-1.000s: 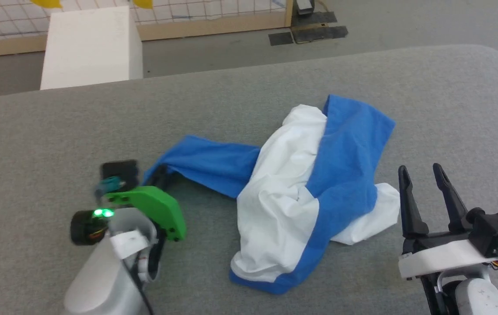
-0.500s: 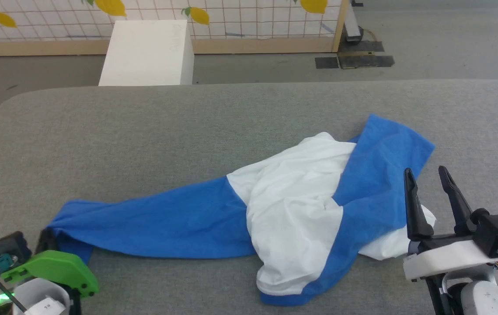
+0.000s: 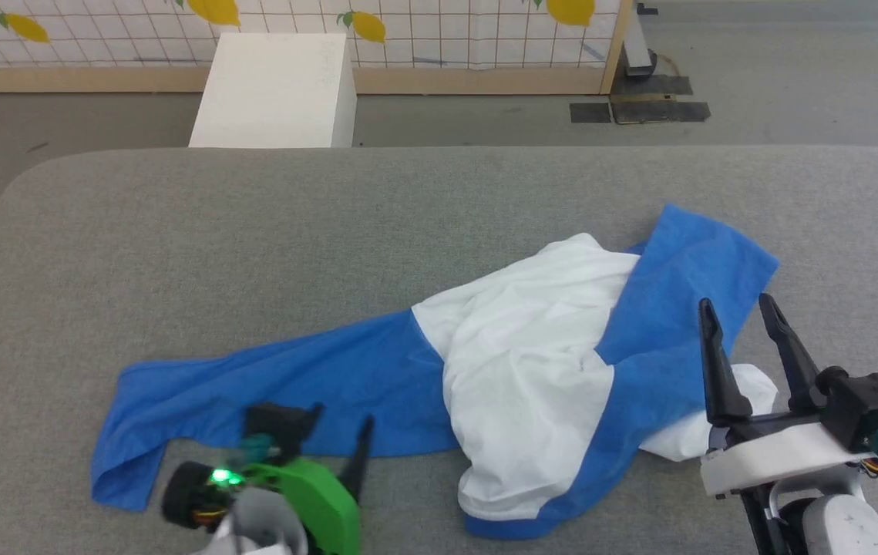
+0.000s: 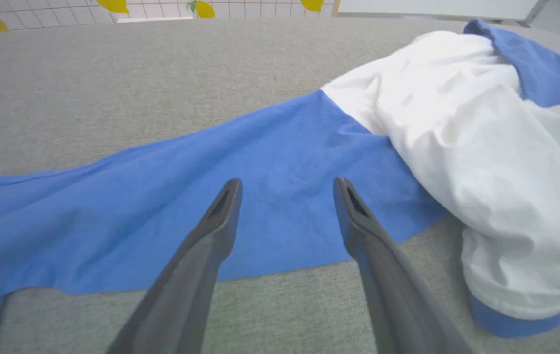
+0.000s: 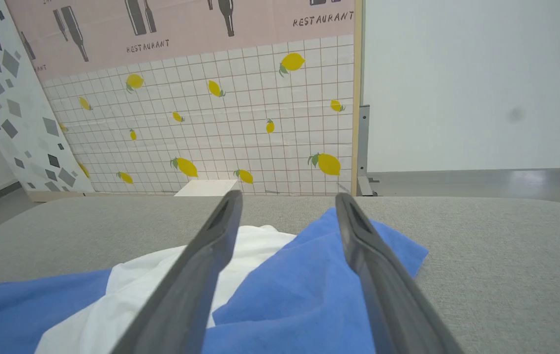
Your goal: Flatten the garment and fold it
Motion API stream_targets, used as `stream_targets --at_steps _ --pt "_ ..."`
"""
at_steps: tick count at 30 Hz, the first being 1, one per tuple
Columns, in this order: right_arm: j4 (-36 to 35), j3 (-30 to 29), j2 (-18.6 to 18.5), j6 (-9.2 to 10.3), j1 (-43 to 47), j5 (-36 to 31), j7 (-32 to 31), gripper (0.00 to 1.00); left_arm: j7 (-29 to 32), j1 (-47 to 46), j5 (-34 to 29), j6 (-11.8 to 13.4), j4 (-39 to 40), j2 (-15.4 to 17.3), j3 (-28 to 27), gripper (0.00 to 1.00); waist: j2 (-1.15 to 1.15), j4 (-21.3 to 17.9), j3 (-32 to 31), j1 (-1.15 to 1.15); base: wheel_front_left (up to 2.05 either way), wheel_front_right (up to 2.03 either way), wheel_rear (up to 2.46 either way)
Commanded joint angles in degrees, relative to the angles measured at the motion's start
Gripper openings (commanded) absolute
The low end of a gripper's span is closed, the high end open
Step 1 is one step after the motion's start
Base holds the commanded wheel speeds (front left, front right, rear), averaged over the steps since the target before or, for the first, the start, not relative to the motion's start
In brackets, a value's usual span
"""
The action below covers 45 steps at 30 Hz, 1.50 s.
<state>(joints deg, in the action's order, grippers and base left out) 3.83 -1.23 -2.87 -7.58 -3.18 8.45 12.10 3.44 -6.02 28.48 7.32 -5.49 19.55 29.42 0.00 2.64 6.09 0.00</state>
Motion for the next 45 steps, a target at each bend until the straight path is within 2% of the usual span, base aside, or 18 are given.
stream_targets --at_steps 1,5,10,13,14,15,16,19,23,32,33,34,35,40,45 --pt "-0.1 0.4 0.0 0.09 0.1 -0.2 -0.2 1.00 2.8 -2.1 -1.6 -1.6 -1.3 0.4 2.3 1.00 0.00 -0.7 0.0 0.00 0.00 0.00 0.00" --pt "0.0 0.8 0.0 0.09 0.0 -0.1 -0.1 1.00 10.9 -5.3 -4.2 -4.6 -4.8 1.4 7.8 1.00 0.00 -2.2 0.2 0.00 0.00 0.00 0.00" --pt "0.0 1.0 0.0 0.09 0.1 0.2 0.2 1.00 18.2 -8.2 -7.4 -6.2 -7.2 3.8 11.5 1.00 0.00 -4.2 0.9 0.00 0.00 0.00 0.00" --pt "0.2 1.2 0.0 0.09 0.1 0.2 0.4 1.00 20.0 -9.5 -8.5 -6.7 -7.9 4.8 12.4 1.00 0.00 -5.1 1.5 0.00 0.00 0.00 0.00" --pt "0.2 1.2 0.0 0.09 0.0 0.3 0.4 1.00 20.0 -9.9 -8.8 -6.4 -8.3 4.9 12.3 0.89 0.00 -5.4 1.6 0.00 0.00 0.00 0.00" --pt "0.2 1.3 0.0 0.09 0.0 0.3 0.5 1.00 19.9 -10.1 -8.8 -5.9 -8.6 4.9 12.1 0.32 0.00 -5.7 1.8 0.00 0.00 0.00 0.00" --pt "0.2 1.2 0.0 0.09 0.0 0.3 0.5 1.00 19.7 -10.1 -8.7 -5.3 -9.1 4.7 11.6 0.00 0.00 -5.9 1.9 0.00 0.00 0.00 0.00" --pt "0.3 1.2 0.0 0.09 -0.1 0.5 0.7 1.00 16.5 -9.4 -6.7 -2.4 -9.5 3.7 8.3 0.00 0.00 -6.3 2.0 0.00 0.00 0.00 0.00" --pt "0.5 0.7 0.0 0.09 0.1 0.4 0.8 1.00 10.2 -6.4 -2.4 3.0 -8.0 3.8 0.8 0.00 0.00 -6.3 1.5 0.00 0.00 0.00 0.00" --pt "0.1 -0.4 0.0 0.09 0.5 0.0 0.2 1.00 3.1 3.2 4.4 11.4 -4.0 10.1 -14.5 0.00 0.00 -3.5 1.4 0.00 0.00 0.00 0.00" --pt "0.0 -0.3 0.0 0.09 0.5 0.0 -0.1 1.00 2.4 3.6 5.0 11.7 -3.9 10.1 -15.5 0.21 0.00 -3.2 1.5 0.00 0.00 0.00 0.00" --pt "0.0 -0.3 0.0 0.09 0.5 0.0 -0.3 1.00 1.9 3.9 5.7 11.7 -3.8 9.9 -16.1 0.63 0.00 -3.0 1.6 0.00 0.00 0.00 0.00" --pt "0.0 -0.3 0.0 0.09 0.4 -0.1 -0.6 1.00 1.3 4.3 6.5 11.4 -3.7 9.6 -16.7 1.00 0.00 -2.7 1.7 0.00 0.00 0.00 0.00" --pt "1.3 -0.9 0.0 0.09 0.8 0.9 -4.6 1.00 -2.7 6.0 10.8 8.6 -1.6 5.8 -18.0 1.00 0.00 -1.4 1.6 0.00 0.00 0.00 0.00" --pt "2.6 -4.2 0.0 0.09 0.0 1.4 -10.9 1.00 -8.4 8.1 9.8 7.8 0.5 4.2 -17.7 1.00 0.00 0.6 2.0 0.00 0.00 0.00 0.00"
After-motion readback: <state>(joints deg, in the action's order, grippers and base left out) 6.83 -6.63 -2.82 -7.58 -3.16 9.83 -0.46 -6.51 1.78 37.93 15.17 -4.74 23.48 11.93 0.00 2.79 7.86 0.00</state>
